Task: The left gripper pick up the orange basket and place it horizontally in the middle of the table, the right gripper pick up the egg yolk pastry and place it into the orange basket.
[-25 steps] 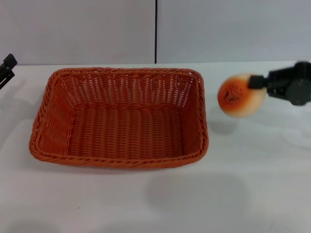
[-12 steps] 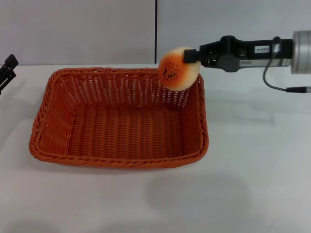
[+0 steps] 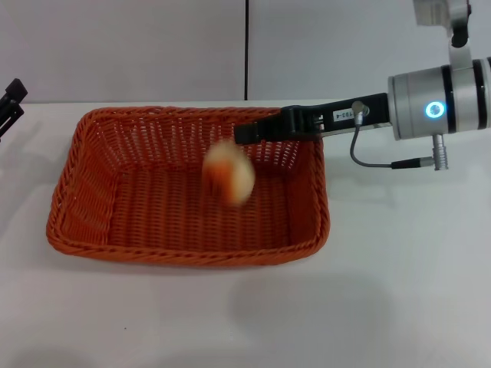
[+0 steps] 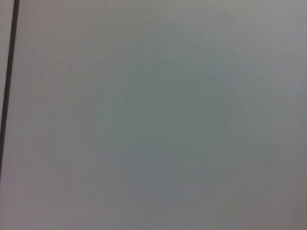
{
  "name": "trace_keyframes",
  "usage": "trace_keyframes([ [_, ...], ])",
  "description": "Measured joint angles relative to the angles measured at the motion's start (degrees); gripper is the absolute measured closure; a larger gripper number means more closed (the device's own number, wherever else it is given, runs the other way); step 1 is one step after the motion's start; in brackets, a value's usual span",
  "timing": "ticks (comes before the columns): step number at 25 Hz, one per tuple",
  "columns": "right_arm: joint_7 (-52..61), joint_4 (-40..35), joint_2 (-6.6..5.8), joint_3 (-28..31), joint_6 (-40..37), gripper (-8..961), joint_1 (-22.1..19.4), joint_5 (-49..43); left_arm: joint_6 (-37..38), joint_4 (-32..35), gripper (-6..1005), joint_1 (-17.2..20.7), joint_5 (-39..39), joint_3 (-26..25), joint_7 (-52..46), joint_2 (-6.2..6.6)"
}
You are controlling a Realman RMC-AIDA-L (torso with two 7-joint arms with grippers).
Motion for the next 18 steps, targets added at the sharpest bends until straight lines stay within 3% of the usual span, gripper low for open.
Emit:
trace_keyframes([
  [4,-1.3,0.0,0.08,0.7,-1.4,795,-0.6,0.6,0.7,-0.1,254,0.0,0.0,0.1,0.0,-0.14],
  [8,-1.7,-4.1,-0.23,4.0,-0.8,666,-3.2,0.7,1.6,-0.8,254,0.3,0.0,0.0,0.0,-0.24],
  [15,-13.9,-16.0,-0.22,11.8,0.0,367,-12.4,7.3,6.9,-4.0,254,1.5,-1.9,-0.5,4.6,-0.19],
  [18,-21.9,-16.4,-0.23,16.1,0.0,355,-16.2,12.1,11.2,-7.3,254,2.7,-4.1,-2.0,9.0,-0.13],
])
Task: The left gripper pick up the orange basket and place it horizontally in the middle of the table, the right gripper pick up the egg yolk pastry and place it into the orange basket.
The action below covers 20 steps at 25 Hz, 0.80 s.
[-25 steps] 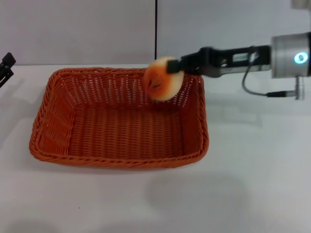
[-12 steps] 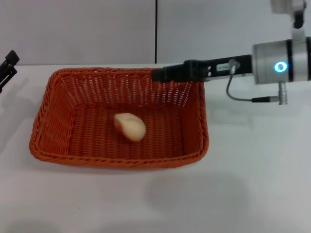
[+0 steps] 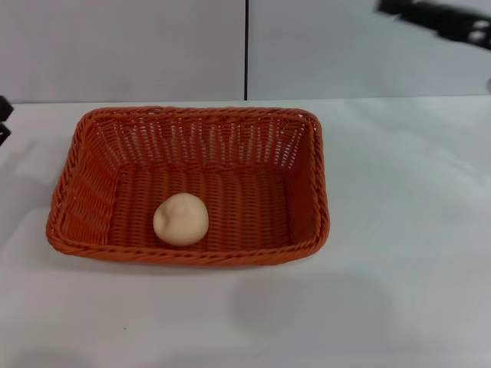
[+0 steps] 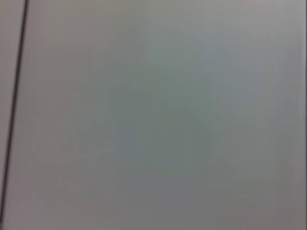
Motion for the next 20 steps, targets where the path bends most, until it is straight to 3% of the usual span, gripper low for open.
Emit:
trace_keyframes([
  [9,-25.1,10.6,-0.07,13.5,0.3,322,-6.5,9.4,8.1,-5.2,254,3.0,-0.8,-4.3,6.1,-0.14],
  [13,-33.5,14.5,0.13,14.0,1.6,322,-8.3,14.4,11.0,-8.7,254,3.4,-0.8,-6.4,11.7,-0.1],
  [20,-37.2,16.1,-0.15,14.6,2.0,322,-9.5,15.5,11.0,-12.4,254,4.6,-1.0,-8.3,15.2,-0.16],
])
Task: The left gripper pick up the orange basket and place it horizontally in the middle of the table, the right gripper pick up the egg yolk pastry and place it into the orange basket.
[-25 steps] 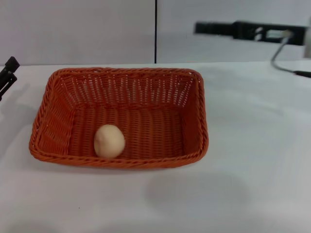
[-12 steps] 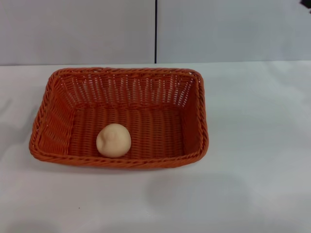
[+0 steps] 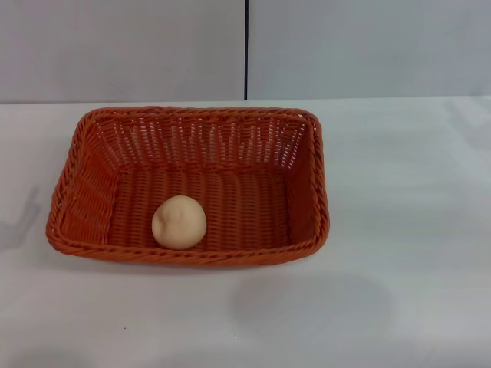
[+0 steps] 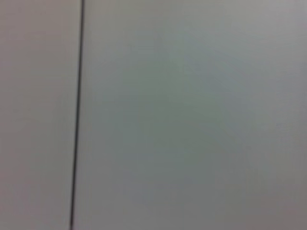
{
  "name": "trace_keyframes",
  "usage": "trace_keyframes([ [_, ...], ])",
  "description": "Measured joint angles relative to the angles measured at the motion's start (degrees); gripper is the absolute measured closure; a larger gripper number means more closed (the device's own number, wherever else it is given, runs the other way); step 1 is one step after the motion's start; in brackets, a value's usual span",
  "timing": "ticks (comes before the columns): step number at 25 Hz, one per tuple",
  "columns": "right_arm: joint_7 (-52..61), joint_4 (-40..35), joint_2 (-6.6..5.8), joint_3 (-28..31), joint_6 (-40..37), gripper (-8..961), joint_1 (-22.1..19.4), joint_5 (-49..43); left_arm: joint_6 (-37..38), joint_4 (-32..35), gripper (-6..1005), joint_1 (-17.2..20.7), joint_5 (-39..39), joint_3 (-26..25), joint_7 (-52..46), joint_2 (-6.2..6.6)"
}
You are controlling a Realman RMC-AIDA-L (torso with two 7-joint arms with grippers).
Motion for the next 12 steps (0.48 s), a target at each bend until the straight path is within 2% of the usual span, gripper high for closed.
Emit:
trace_keyframes([
  [4,-0.1,0.6,0.0,0.8,0.3,322,-0.2,0.4,0.0,-2.0,254,-0.3,0.1,-0.6,3.9,0.02],
  [12,-0.3,1.4,0.0,0.9,0.0,322,0.7,1.5,0.8,-3.9,254,-0.4,0.0,-0.9,4.8,-0.04],
])
